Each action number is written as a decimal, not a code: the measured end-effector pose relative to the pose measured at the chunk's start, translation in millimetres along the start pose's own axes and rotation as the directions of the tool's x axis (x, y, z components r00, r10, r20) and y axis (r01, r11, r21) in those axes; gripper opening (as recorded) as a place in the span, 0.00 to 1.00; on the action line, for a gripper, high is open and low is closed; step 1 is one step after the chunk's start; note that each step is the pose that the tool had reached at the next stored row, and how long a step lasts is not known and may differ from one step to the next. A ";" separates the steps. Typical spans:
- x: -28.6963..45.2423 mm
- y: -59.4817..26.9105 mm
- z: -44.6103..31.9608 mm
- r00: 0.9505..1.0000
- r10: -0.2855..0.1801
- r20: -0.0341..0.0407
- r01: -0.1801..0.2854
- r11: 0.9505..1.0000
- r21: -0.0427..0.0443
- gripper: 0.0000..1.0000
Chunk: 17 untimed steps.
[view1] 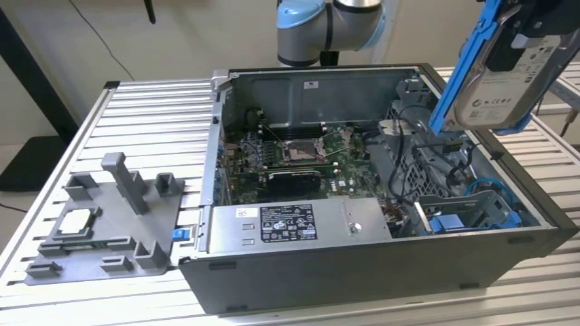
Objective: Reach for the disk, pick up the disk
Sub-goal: 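Pick up the disk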
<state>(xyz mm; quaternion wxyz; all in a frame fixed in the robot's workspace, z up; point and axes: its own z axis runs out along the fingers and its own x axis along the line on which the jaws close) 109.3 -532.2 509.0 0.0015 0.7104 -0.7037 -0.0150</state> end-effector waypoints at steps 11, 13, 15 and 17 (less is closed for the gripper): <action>23.6 -0.3 15.1 1.000 0.000 0.000 0.000 1.000 0.000 0.00; 26.6 -0.6 18.6 1.000 0.000 0.000 0.000 1.000 0.000 0.00; 30.0 -0.9 22.2 1.000 0.000 0.000 0.000 1.000 0.000 0.00; 33.8 -0.9 25.7 1.000 0.000 0.000 0.000 1.000 0.000 0.00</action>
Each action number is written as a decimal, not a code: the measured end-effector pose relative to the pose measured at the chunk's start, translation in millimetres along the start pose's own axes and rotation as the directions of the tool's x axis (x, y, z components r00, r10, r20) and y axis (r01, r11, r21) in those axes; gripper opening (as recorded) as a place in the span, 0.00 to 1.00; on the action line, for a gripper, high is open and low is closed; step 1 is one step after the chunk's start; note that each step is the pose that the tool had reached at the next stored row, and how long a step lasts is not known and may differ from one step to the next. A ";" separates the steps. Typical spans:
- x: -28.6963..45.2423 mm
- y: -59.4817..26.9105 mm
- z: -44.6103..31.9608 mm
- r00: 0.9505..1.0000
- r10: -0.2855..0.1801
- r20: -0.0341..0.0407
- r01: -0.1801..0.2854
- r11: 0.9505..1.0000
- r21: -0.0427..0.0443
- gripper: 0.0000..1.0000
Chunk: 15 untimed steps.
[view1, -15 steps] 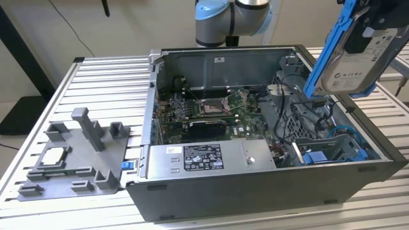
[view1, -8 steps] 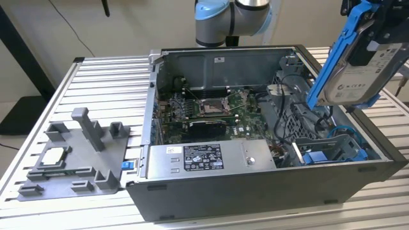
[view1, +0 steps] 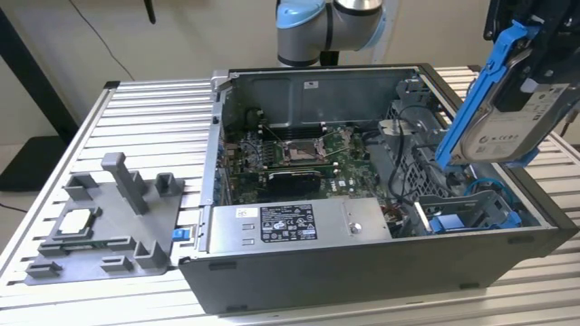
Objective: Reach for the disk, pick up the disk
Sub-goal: 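Pick up the disk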
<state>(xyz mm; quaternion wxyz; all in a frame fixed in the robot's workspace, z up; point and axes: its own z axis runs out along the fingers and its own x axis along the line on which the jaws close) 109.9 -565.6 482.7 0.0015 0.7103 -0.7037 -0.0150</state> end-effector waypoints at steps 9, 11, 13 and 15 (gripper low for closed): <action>10.1 -0.3 9.2 1.000 0.013 0.001 -0.013 1.000 0.000 0.00; 11.1 -0.5 10.0 1.000 0.021 0.001 -0.021 1.000 0.000 0.00; 11.4 -0.6 10.3 1.000 0.025 0.001 -0.025 1.000 0.000 0.00; 11.4 -0.6 10.3 1.000 0.025 0.001 -0.025 1.000 0.001 0.00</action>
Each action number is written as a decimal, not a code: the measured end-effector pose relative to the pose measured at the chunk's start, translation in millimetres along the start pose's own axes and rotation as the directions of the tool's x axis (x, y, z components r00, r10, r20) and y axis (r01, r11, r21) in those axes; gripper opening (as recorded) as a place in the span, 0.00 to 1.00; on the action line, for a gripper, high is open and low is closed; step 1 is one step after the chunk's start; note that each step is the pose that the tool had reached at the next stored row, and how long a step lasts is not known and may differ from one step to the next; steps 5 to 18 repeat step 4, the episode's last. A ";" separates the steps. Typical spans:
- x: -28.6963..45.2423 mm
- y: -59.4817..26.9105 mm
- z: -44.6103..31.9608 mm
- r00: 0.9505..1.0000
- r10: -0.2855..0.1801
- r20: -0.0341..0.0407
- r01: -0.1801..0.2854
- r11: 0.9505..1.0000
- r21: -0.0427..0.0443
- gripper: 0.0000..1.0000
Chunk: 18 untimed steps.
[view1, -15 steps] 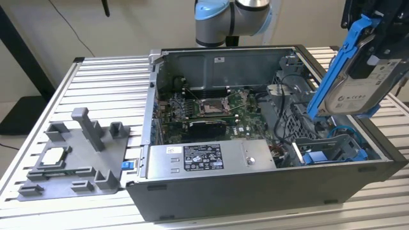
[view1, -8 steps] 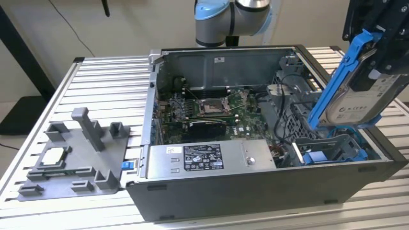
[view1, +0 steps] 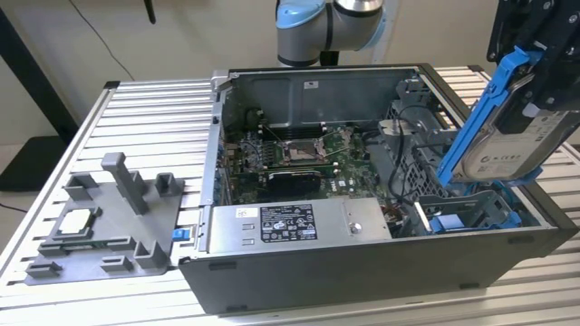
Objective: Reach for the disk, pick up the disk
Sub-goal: 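Pick up the disk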
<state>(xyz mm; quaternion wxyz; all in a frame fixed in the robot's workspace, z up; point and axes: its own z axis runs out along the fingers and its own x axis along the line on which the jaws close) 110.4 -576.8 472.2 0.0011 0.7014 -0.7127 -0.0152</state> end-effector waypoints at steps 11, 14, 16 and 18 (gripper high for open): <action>0.0 0.0 0.1 1.000 0.000 0.000 0.000 1.000 0.000 0.00; 0.0 0.0 0.1 1.000 0.000 0.000 0.000 1.000 0.000 0.00; 0.0 0.0 0.1 1.000 0.000 0.000 0.000 1.000 0.000 0.00; 0.0 0.0 0.1 1.000 0.000 0.000 0.000 1.000 0.000 0.00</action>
